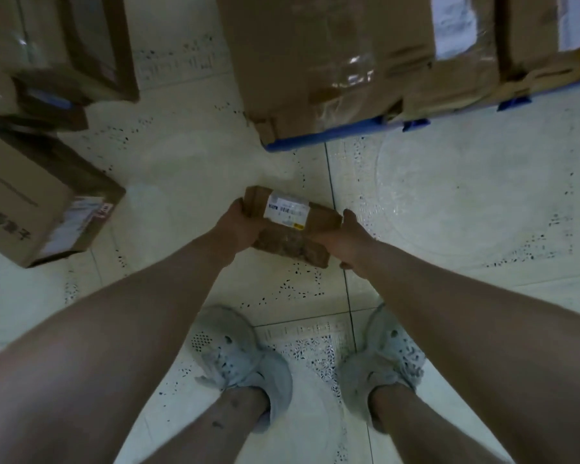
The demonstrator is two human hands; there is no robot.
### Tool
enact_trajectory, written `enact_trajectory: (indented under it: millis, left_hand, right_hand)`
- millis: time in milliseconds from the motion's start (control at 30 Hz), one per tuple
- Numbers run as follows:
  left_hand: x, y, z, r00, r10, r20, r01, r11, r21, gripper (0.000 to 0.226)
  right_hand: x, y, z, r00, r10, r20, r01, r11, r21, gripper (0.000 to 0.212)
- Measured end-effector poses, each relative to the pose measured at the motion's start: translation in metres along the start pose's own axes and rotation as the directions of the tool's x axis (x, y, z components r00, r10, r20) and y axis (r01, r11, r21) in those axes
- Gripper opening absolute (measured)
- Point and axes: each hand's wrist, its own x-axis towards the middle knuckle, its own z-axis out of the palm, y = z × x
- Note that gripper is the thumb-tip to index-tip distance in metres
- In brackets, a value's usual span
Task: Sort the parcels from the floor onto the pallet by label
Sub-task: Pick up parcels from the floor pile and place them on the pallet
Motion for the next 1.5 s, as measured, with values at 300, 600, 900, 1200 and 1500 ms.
enact_trajectory:
  millis: [300,600,900,1200,1500]
  left_hand:
    - [-0.089,0.018,-0.016,0.998,0.028,-0.049,-0.037,0.980,-0.194,0.055]
    - [-0.225,0.104,-0.055,0.982,0.187,-0.010,-0.183,0.945,-0.271,0.048]
    - [-0.324,0.218,-0.056,0.932,0.338,-0.130,-0.358,0.800,-0.482,0.064]
    - [-0.377,0.280,0.020,0.962,0.266,0.064,-0.192,0.824,-0.533,0.033]
    - [-0.329,0.303,0.026,0.957,0.287,0.030,-0.245,0.864,-0.440,0.073]
  right_hand:
    - [-0.085,0.001,-0.024,0.995,-0.093,-0.024,0.096,0.983,0.155,0.070]
    - [-0.231,-0.040,-0.100,0.970,-0.199,-0.137,0.216,0.969,0.123,0.038]
    - [-0.323,-0.072,-0.186,0.937,-0.347,0.047,0.306,0.876,0.373,0.039]
    - [-0.345,-0.081,-0.247,0.897,-0.434,-0.082,0.428,0.812,0.397,0.022]
    - [-0.322,-0.095,-0.265,0.882,-0.450,-0.140,0.466,0.877,0.120,0.028]
